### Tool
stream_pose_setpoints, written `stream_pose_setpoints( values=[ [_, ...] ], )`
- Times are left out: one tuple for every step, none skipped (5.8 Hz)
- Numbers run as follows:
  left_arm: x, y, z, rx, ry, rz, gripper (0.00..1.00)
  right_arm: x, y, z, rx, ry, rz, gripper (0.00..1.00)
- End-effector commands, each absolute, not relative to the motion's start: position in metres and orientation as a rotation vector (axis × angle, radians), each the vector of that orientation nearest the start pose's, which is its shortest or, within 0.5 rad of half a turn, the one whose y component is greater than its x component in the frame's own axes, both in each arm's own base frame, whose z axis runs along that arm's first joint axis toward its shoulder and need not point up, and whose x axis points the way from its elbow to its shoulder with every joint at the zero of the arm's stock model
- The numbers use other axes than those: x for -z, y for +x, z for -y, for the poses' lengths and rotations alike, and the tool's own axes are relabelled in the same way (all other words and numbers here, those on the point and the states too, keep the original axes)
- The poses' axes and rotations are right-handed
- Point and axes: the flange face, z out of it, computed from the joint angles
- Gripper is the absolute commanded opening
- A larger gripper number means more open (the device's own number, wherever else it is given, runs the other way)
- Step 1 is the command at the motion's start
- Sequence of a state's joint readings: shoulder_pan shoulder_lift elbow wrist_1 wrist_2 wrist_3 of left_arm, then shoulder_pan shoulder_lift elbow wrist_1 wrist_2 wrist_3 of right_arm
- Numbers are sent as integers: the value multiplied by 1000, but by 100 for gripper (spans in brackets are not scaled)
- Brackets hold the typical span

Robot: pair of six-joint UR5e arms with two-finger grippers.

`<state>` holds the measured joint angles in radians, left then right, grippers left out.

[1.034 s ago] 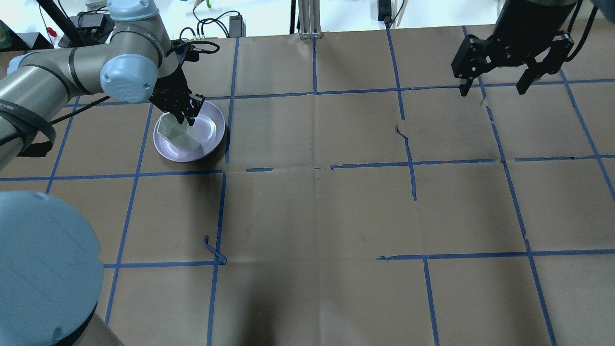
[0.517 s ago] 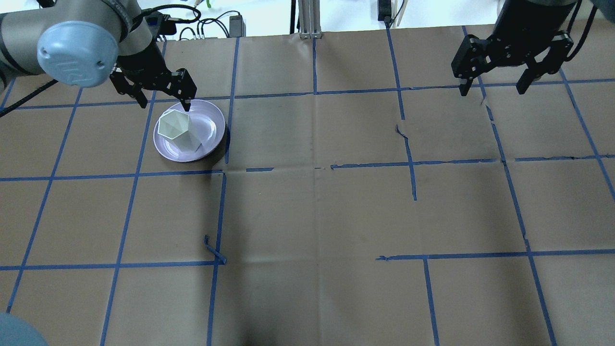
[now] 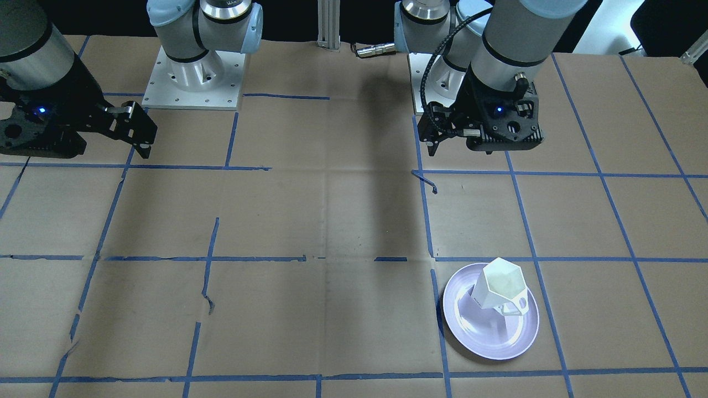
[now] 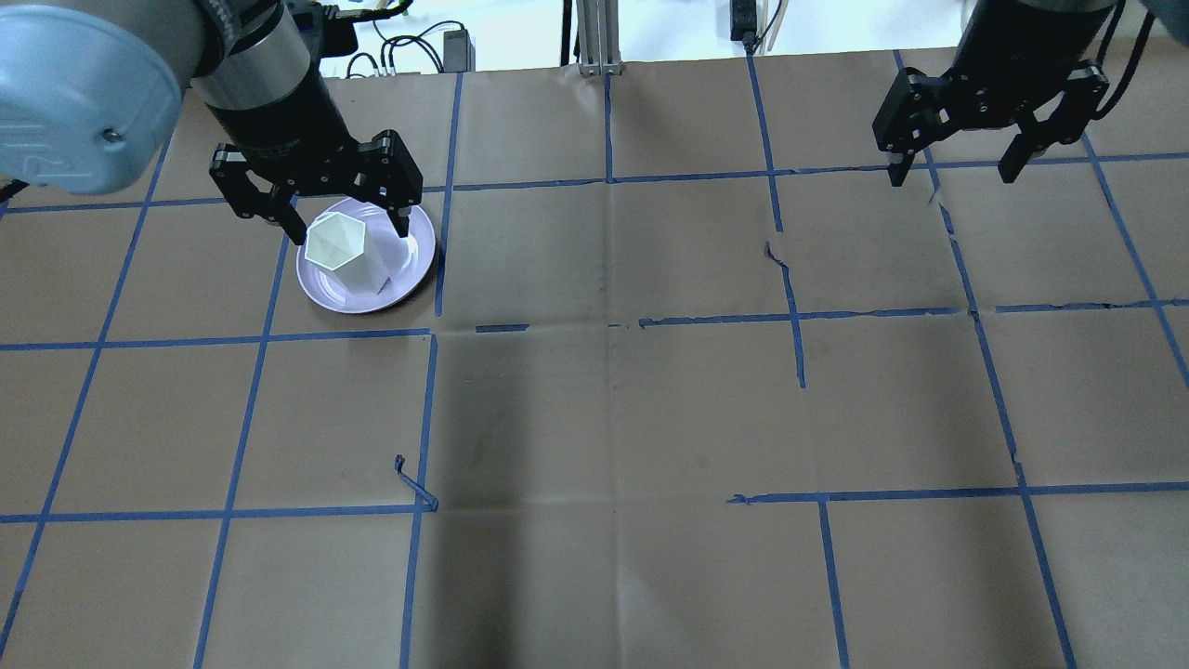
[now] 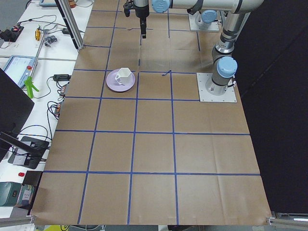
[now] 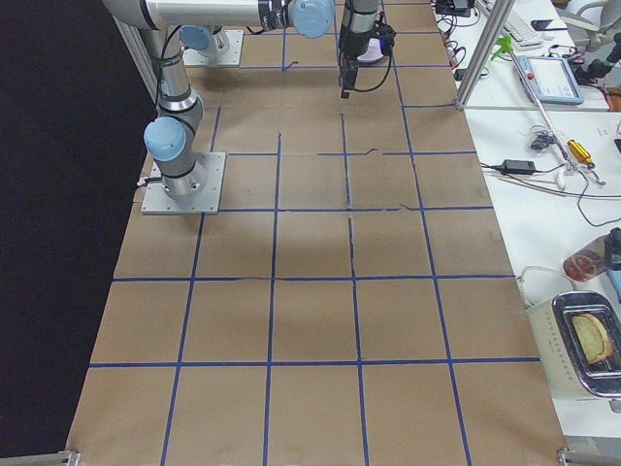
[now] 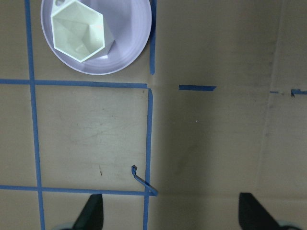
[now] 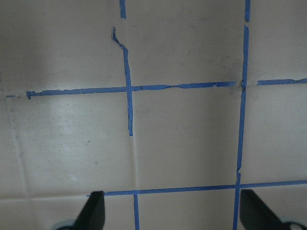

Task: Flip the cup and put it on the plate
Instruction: 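Open the left gripper and raise it off the cup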

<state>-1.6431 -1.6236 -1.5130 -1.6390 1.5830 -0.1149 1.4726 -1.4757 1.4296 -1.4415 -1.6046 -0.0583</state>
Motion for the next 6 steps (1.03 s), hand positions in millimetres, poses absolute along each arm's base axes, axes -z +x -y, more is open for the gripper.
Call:
stream_pose_setpoints(
  values=[
    [-491, -175, 484, -102, -52, -3117, 99, -496, 78, 533, -135, 61, -3165, 100],
    [-492, -176, 484, -100, -52, -3119, 99, -496, 78, 533, -135, 61, -3165, 100],
    [-492, -173, 484, -100, -59, -3119, 99, -496, 78, 533, -135, 61, -3165, 100],
    [-492, -173, 484, -100, -59, -3119, 99, -496, 78, 533, -135, 61, -3165, 100],
    [-494, -172, 483, -93, -62, -3120, 99, -496, 78, 533, -135, 61, -3165, 100],
    [-496, -171, 481, -93, -64, -3120, 99, -496, 78, 533, -135, 61, -3165, 100]
  ],
)
